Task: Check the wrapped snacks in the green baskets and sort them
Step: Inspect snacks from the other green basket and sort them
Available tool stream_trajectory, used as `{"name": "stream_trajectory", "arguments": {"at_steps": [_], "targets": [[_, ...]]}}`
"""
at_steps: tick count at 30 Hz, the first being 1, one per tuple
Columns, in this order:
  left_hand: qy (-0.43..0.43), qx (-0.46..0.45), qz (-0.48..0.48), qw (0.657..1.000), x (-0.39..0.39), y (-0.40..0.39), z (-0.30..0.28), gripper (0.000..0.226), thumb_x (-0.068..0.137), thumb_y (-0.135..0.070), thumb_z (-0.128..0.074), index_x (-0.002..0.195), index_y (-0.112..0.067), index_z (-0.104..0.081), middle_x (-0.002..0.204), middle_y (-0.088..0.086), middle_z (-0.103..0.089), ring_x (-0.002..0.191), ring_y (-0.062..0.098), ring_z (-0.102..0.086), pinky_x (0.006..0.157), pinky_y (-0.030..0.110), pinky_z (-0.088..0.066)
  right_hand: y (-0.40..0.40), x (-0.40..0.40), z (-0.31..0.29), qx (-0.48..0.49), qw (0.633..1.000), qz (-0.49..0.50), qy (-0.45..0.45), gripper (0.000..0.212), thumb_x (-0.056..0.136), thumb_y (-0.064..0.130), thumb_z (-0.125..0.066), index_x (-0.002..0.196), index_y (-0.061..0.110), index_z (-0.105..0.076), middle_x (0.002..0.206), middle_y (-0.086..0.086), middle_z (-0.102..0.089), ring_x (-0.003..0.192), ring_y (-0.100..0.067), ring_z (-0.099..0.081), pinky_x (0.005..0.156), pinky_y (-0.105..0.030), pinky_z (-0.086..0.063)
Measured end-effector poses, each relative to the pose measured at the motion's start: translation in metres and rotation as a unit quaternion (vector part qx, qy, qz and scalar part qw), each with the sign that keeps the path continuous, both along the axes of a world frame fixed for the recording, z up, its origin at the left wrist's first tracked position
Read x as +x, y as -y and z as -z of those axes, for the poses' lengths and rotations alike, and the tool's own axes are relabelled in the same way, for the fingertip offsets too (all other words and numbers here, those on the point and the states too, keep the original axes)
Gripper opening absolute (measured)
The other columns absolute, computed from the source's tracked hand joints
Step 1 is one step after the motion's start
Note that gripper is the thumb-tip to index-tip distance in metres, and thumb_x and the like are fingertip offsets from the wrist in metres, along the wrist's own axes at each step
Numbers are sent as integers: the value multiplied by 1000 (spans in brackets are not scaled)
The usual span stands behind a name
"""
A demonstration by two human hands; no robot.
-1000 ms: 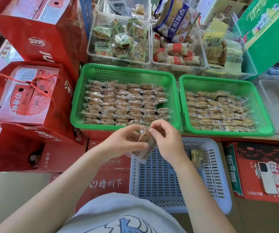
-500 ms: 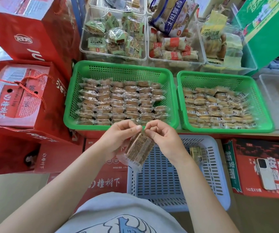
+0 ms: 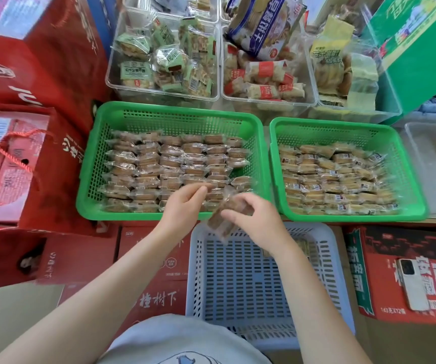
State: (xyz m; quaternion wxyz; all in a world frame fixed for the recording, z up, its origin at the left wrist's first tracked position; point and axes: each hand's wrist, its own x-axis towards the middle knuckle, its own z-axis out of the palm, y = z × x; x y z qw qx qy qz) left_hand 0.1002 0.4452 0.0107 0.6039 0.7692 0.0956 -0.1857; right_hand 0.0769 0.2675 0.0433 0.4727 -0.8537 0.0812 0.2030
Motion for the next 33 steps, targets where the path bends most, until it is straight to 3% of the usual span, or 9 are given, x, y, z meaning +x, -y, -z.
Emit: {"name": "stream_trajectory", "arguments": {"at_steps": [2, 4, 7, 9, 13, 20, 24, 28, 33], "targets": [[75, 146, 72, 984, 13, 5, 16, 39, 107, -27, -46, 144, -18, -53, 145, 1, -55, 134, 14, -48, 109, 29, -37, 13, 15, 3, -23, 997, 47, 60, 20, 88, 25, -76, 101, 27, -61, 95, 16, -63, 82, 13, -56, 67, -1, -40], [107, 269, 176, 941, 22, 6, 34, 53, 107, -36, -41, 157, -17, -34, 163, 2, -32, 151, 18, -25, 121, 35, -22, 24, 28, 9, -83, 986, 63, 129, 24, 87, 17, -76, 103, 25, -59, 99, 13, -61, 88, 5, -55, 74, -2, -39], [111, 395, 312, 857, 33, 15, 61, 65, 106, -53, -26, 162, -24, -11, 171, -1, -1, 156, 18, 7, 127, 44, 0, 40, 57, 32, -219, 947, 13, 234, 32, 84, 7, -76, 114, 13, -66, 108, -2, -66, 103, -20, -56, 92, -28, -47], [103, 420, 333, 838, 37, 19, 69, 69, 104, -60, -18, 163, -27, -6, 170, -1, 6, 155, 18, 14, 127, 48, 3, 45, 75, 48, -302, 911, -48, 276, 36, 81, 2, -76, 116, 8, -68, 108, -8, -69, 102, -29, -58, 89, -41, -51], [109, 434, 332, 830, 38, 21, 73, 71, 102, -64, -15, 163, -29, -3, 170, -1, 5, 156, 18, 13, 126, 48, 6, 40, 99, 78, -381, 867, -126, 294, 37, 76, -11, -71, 108, 6, -71, 96, -12, -70, 90, -36, -59, 73, -43, -51], [109, 439, 327, 830, 38, 23, 77, 69, 102, -63, -14, 162, -31, -2, 170, 0, 3, 156, 18, 12, 126, 49, 5, 34, 106, 103, -362, 888, -160, 235, 49, 83, -8, -63, 128, 8, -53, 107, -10, -67, 94, -33, -60, 86, -42, -45], [111, 441, 321, 831, 38, 23, 79, 70, 102, -63, -15, 162, -31, 0, 170, 0, 3, 156, 18, 11, 126, 49, 4, 37, 101, 108, -385, 866, -163, 274, 27, 79, -3, -77, 101, 4, -63, 112, -20, -65, 94, -40, -63, 81, -45, -53], [111, 442, 319, 831, 39, 23, 78, 70, 102, -62, -15, 162, -31, 0, 170, 0, 3, 156, 18, 10, 126, 49, 3, 38, 103, 116, -444, 834, -175, 278, 10, 77, 6, -79, 85, 7, -72, 99, -14, -67, 96, -33, -60, 83, -43, -49], [112, 438, 316, 834, 38, 23, 80, 70, 102, -62, -15, 162, -30, -1, 170, 1, 2, 156, 19, 9, 126, 50, 3, 29, 118, 110, -406, 866, -95, 276, 15, 88, 15, -70, 78, 5, -72, 86, -11, -63, 86, -33, -57, 77, -41, -46]]}}
